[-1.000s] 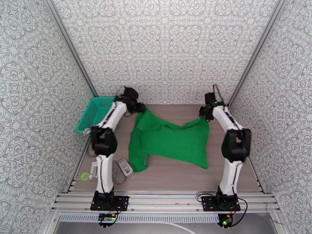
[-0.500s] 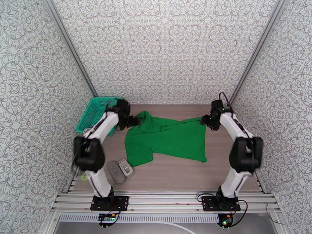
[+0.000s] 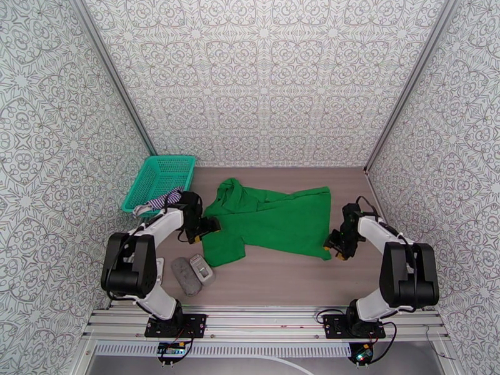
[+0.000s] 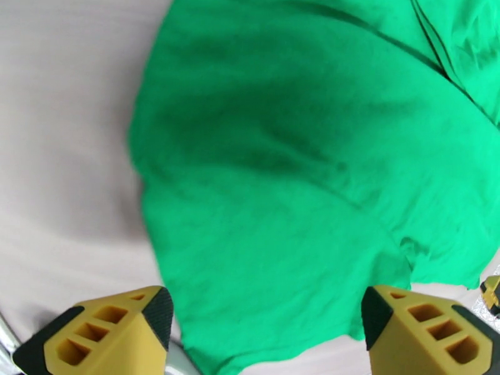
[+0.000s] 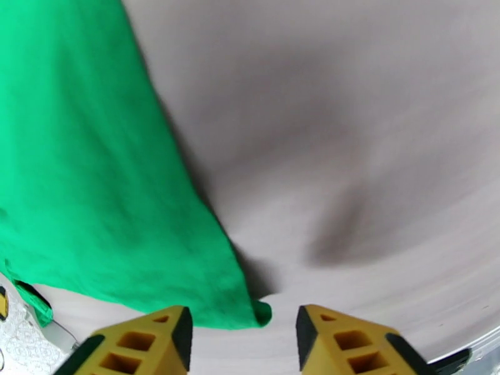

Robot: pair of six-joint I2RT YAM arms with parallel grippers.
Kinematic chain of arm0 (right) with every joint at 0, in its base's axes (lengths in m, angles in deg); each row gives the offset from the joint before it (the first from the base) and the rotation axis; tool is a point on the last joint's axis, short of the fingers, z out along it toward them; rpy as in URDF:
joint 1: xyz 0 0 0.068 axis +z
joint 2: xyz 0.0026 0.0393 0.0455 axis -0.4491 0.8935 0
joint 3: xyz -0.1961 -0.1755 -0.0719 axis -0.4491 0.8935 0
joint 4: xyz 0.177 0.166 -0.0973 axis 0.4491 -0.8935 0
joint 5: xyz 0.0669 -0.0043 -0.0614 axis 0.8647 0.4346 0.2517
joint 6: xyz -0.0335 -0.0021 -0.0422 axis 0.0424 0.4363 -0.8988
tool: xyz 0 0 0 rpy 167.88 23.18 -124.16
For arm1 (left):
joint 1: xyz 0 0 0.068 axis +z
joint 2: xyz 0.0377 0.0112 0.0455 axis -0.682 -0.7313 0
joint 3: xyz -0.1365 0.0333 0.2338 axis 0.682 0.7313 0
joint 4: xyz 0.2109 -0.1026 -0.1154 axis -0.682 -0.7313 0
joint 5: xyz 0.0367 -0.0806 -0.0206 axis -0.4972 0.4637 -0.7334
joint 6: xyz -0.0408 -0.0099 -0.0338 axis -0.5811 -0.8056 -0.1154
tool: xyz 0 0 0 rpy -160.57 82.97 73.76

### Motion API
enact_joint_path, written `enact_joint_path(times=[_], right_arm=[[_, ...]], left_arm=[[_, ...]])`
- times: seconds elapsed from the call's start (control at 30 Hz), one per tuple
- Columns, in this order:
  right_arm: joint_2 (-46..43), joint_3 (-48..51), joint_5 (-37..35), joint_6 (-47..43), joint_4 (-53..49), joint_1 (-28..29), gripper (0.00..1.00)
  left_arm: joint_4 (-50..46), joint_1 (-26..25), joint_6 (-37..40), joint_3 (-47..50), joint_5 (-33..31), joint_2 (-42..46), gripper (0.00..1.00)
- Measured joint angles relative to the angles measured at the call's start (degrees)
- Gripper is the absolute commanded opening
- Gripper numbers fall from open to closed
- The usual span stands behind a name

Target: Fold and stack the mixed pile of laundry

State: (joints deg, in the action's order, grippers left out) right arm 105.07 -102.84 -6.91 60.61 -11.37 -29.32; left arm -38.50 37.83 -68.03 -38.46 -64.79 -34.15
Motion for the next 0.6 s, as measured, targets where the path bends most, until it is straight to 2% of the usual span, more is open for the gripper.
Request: enact_joint_path(times=[0.17, 0.3, 0.47, 0.6], right_arm=[[1.0, 1.9, 3.1, 2.6, 4.6, 0.0, 0.37], [2.5, 1.9, 4.3, 3.7, 6.6, 0.0, 0.32], [3.5, 1.7, 5.3, 5.0, 7.8, -0.1, 0.10], [5.0, 0.4, 6.0, 5.9, 7.7, -0.2, 0.00]], left_arm=[[0.5, -0.9, -0.8, -1.4, -0.5, -4.4, 0.84], [0.2, -2.0, -0.8, -5.2, -3.3, -7.3, 0.83], [-1.2, -2.9, -0.7, -8.6, -7.5, -8.4, 0.80], [-3.0, -2.8, -0.5, -10.2, -11.0, -8.1, 0.84]])
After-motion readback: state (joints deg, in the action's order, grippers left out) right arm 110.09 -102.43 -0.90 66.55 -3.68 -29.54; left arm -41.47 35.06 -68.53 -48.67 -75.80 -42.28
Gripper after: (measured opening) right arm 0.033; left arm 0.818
